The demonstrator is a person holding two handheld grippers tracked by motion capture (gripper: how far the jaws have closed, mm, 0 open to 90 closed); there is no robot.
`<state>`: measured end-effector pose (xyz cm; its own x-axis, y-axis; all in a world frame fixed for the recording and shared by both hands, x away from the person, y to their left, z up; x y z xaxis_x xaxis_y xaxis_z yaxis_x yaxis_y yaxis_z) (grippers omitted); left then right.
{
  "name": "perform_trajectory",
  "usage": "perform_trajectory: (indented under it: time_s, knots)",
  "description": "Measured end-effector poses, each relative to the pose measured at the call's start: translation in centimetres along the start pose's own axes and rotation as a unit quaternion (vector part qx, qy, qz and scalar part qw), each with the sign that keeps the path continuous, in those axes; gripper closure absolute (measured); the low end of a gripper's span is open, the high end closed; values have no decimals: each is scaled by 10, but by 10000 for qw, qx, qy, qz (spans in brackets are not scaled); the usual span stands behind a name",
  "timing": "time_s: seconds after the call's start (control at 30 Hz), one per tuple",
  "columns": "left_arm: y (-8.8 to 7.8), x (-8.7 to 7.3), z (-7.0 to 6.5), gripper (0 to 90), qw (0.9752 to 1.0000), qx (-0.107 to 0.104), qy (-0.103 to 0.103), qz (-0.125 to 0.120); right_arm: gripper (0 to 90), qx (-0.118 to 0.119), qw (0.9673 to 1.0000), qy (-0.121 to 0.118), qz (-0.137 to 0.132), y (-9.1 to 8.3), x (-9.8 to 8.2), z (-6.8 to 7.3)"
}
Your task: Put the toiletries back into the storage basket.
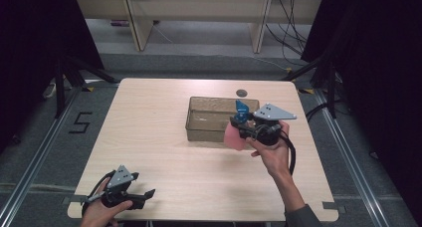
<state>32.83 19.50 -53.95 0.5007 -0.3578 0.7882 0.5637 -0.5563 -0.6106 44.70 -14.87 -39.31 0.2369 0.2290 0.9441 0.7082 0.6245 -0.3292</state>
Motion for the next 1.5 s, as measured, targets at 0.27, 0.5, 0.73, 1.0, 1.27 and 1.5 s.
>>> perform_trajectory:
  time_s: [0.27,0.5,0.73,1.0,1.27,1.5]
  knots:
    - [0,0,0,151,10000,-2,1,2,535,-125,9999,15,-4,5,5,-13]
    - [0,0,0,151,10000,2,-7,-7,535,-265,9996,139,9,8,8,-24]
    - [-1,-1,1,151,10000,-4,72,68,535,-308,9993,201,-46,12,14,-34]
    - [1,-1,0,151,9999,0,93,58,535,-439,9987,258,-63,17,18,-49]
    - [0,-1,0,151,9999,-5,93,41,535,-647,9972,366,-3,23,16,-62]
    - [0,-1,0,151,10000,-3,70,57,535,-655,9970,410,68,28,13,-66]
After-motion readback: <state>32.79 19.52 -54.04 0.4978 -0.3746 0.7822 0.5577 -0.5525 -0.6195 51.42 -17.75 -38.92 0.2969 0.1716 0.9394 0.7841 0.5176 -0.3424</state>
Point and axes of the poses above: each handheld gripper's, and its own axes: y roughly forward along the jaws, x roughly out of its top, z roughly to its left, the point moved 6 cm from there along y, roughly forward along the jaws, and after that the axes turned 1 degree about -z, right-handed, at the moved point
